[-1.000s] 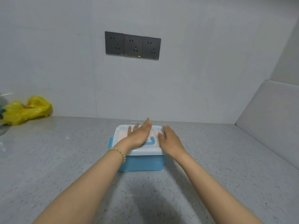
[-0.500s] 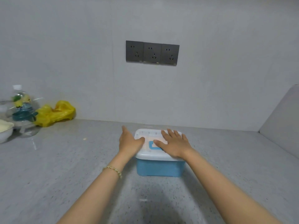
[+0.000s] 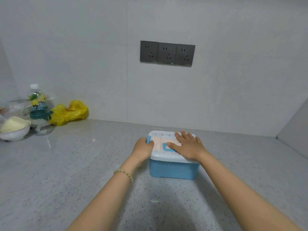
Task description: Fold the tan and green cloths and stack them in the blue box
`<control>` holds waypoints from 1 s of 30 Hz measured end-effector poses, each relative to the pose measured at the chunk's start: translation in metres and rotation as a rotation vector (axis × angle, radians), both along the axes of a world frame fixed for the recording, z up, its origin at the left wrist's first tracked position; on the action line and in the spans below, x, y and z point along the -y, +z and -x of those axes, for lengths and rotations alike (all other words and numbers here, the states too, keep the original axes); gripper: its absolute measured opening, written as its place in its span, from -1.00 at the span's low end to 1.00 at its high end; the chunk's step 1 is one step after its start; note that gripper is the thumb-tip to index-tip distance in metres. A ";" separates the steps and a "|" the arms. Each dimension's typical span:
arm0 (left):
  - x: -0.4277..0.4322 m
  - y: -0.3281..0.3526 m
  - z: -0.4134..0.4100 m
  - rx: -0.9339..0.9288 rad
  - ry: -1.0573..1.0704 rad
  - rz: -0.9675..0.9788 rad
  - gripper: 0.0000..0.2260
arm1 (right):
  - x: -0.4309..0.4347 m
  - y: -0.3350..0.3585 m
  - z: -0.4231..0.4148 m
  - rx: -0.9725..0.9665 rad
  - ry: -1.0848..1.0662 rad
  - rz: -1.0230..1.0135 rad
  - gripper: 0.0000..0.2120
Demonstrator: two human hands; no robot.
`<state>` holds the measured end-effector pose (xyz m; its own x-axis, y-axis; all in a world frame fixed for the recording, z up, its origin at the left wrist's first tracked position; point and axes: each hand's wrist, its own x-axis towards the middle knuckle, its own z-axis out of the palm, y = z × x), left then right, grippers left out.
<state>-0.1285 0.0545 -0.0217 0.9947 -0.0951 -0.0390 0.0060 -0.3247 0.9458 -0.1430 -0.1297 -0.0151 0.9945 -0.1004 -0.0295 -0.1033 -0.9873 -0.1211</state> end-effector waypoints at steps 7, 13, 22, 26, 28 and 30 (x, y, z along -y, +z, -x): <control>-0.002 0.002 0.009 0.165 -0.020 -0.219 -0.70 | -0.003 0.003 0.017 0.320 0.015 -0.236 -0.44; -0.004 -0.010 0.026 0.525 -0.274 -0.715 -0.16 | 0.008 -0.014 0.069 0.571 0.084 -0.208 -0.51; 0.016 -0.006 -0.017 0.491 -0.354 -0.923 -0.10 | 0.038 -0.014 0.049 0.331 0.086 -0.125 -0.25; 0.032 0.005 -0.045 0.454 -0.394 -0.979 -0.21 | 0.050 -0.009 0.019 0.250 0.035 -0.098 -0.35; 0.037 0.006 -0.054 0.445 -0.404 -1.020 -0.21 | 0.054 -0.009 0.010 0.222 0.038 -0.092 -0.34; 0.039 0.009 -0.057 0.430 -0.406 -1.035 -0.21 | 0.057 -0.005 0.003 0.206 0.021 -0.117 -0.34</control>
